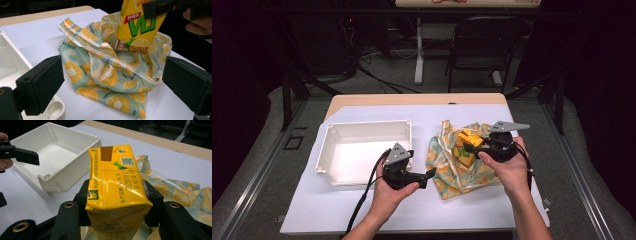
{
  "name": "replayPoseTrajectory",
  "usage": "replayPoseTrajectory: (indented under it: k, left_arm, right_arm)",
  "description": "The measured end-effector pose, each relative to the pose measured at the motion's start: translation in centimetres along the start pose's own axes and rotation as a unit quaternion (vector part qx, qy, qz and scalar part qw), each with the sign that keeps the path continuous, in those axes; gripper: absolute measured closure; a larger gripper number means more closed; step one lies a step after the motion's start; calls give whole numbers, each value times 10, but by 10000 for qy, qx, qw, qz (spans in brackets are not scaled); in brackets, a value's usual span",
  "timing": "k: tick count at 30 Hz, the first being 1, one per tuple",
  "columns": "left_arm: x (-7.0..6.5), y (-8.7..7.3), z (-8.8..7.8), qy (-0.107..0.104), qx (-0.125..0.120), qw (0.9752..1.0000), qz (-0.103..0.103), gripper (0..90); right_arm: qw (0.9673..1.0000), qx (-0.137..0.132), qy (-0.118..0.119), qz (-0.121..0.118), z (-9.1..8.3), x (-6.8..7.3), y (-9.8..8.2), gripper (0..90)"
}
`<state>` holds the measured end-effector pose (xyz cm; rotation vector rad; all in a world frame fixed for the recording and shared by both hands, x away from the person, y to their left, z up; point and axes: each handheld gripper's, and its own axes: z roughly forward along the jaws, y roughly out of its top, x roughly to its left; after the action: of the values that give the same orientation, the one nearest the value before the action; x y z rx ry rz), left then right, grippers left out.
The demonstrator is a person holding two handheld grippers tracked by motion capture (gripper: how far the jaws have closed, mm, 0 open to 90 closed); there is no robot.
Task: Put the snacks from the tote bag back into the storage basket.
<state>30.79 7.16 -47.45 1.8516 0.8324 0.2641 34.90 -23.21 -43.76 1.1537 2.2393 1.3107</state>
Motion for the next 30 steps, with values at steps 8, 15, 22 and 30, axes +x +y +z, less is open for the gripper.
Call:
replayPoseTrajectory:
  k: [8,15,22,30]
  left_arm:
    - [-3,3,3,27,-2,10000,4,41]
    - [-12,1,5,39,-25,10000,87,41]
    - [-19,-1,8,-14,34,9998,173,41]
    - [-24,-3,9,-59,62,9998,196,41]
  right_arm:
    - [9998,-177,133,-18,-8,10,5,521]
    - [9995,-206,254,-47,-6,21,8,521]
    - [9987,-203,432,-158,-3,35,11,521]
    - [9984,-188,495,-191,3,46,12,521]
